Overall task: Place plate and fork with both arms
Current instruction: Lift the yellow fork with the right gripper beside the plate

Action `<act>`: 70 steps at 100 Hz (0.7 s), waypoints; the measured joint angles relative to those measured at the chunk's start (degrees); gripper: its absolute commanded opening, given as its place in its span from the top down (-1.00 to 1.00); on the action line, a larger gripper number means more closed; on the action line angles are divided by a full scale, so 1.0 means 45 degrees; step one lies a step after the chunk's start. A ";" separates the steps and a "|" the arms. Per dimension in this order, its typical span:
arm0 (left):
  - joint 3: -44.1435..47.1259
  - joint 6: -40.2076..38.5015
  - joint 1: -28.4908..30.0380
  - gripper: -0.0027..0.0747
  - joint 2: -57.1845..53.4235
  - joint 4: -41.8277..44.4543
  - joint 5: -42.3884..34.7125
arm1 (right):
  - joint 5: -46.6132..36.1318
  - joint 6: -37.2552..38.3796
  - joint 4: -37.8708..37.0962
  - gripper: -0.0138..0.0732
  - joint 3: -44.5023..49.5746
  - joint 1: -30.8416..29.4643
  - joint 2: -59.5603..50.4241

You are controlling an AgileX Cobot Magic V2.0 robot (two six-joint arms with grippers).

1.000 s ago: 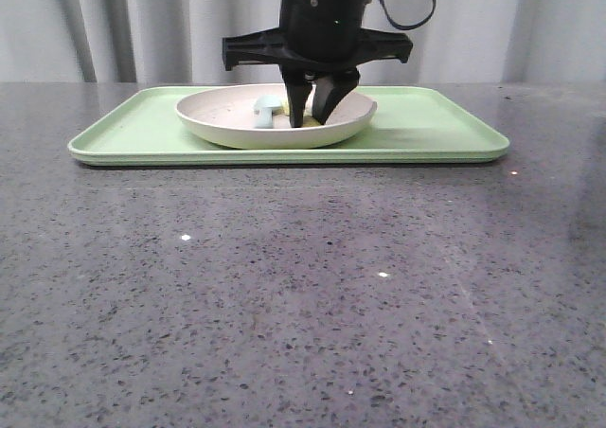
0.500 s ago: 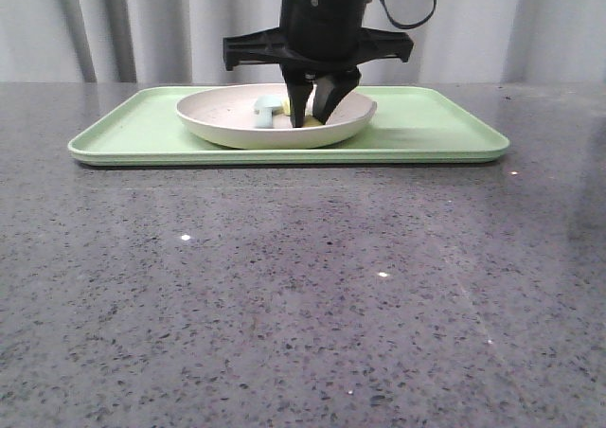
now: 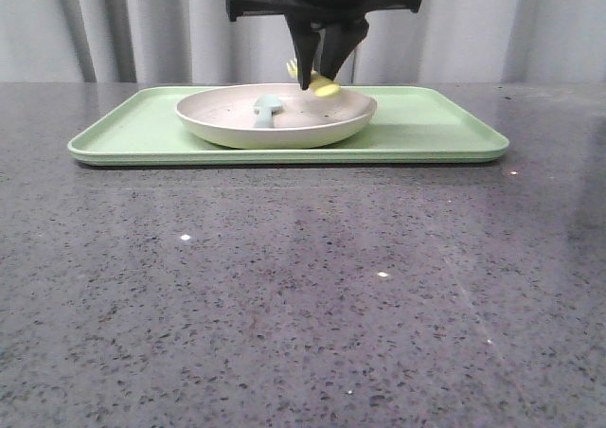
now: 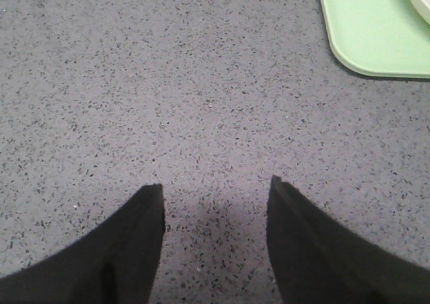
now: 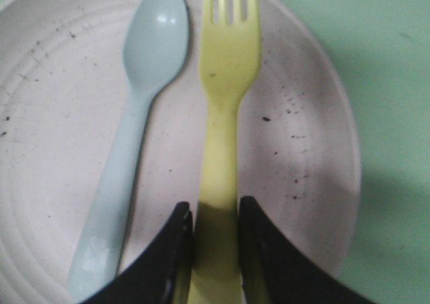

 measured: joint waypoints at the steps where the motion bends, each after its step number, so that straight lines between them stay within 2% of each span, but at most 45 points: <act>1: 0.0000 0.0000 0.0000 0.04 0.0000 0.0000 0.0000 | 0.0058 0.0000 -0.0026 0.84 -0.0029 0.0000 0.0000; 15: 0.0000 0.0000 0.0000 0.04 0.0000 0.0000 0.0000 | 0.0511 0.0000 -0.0291 0.84 -0.0405 -0.0171 -0.0219; 70: 0.0000 0.0000 0.0000 0.04 0.0000 0.0009 0.0000 | 0.1163 -0.0521 -0.0120 0.84 -0.0083 -0.2347 -0.0965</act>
